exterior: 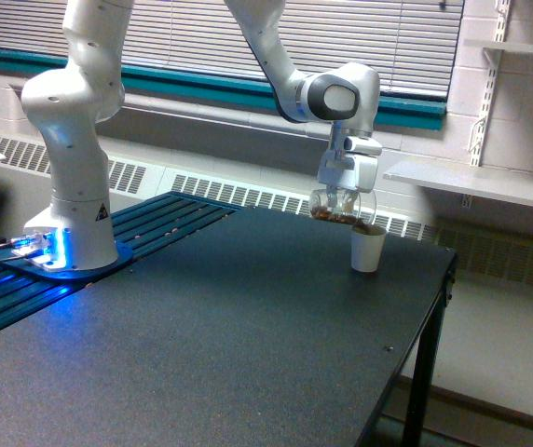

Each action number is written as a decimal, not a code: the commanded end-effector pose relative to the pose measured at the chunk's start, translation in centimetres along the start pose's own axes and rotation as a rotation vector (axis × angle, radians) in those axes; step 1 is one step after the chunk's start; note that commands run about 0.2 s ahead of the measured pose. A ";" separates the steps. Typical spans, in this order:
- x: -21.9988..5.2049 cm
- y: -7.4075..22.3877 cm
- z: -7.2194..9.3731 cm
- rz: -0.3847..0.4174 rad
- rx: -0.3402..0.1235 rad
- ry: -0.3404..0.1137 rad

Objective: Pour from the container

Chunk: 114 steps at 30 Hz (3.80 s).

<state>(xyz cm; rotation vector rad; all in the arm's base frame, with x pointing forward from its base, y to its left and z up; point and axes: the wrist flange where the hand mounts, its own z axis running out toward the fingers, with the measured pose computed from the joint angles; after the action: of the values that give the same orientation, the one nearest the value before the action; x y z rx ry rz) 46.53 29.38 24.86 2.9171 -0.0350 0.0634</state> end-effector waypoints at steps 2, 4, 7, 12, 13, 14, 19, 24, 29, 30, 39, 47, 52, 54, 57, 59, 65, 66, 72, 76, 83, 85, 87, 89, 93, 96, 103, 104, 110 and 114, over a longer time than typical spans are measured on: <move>0.1 -0.3 -0.4 -0.026 -0.012 0.004; 0.0 -0.3 -0.4 -0.027 -0.015 0.000; 0.1 -0.3 -0.4 -0.027 -0.025 -0.001; 0.0 -0.3 -0.5 -0.031 -0.034 -0.017; 0.0 -0.3 -0.5 -0.035 -0.037 -0.022; 0.0 -0.3 -0.5 -0.037 -0.040 -0.024; -0.1 -0.4 -0.6 -0.051 -0.043 -0.035; 0.1 -0.5 -0.8 -0.044 -0.040 -0.036; 0.2 -0.5 -0.8 -0.044 -0.047 -0.038; 0.2 -0.5 -0.8 -0.043 -0.047 -0.039; 0.4 -0.4 -1.1 -0.045 -0.059 -0.050; 0.8 -0.3 -1.8 -0.043 -0.052 -0.049; 1.0 -0.2 -2.2 -0.039 -0.045 -0.046; 1.1 -0.1 -2.4 -0.038 -0.043 -0.043; 1.2 0.0 -2.7 -0.034 -0.037 -0.039; 1.3 0.1 -2.9 -0.032 -0.032 -0.033; 1.4 0.4 -3.4 -0.031 -0.027 -0.017; 1.5 0.5 -3.5 -0.025 -0.026 -0.013; 1.8 1.0 -3.9 0.001 -0.013 0.016; 1.8 1.4 -4.0 0.019 -0.001 0.010; 1.7 2.0 -4.2 0.045 0.041 0.011; 1.5 2.2 -4.1 0.064 0.062 0.016; 1.1 2.6 -3.6 0.102 0.077 0.027; 0.4 3.1 -2.6 0.131 0.082 0.023; 0.1 4.6 -1.5 0.198 0.099 0.032; 0.2 6.7 0.0 0.274 0.113 0.014; -0.2 13.3 4.7 0.367 0.145 -0.094; -0.5 14.0 5.3 0.363 0.141 -0.111; -1.8 18.0 8.1 0.329 0.060 -0.140; 2.0 18.5 5.8 0.322 0.072 -0.052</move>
<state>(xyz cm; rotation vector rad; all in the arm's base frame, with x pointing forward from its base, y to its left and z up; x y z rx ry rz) 44.98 10.24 20.60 2.9213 -0.6073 -0.0894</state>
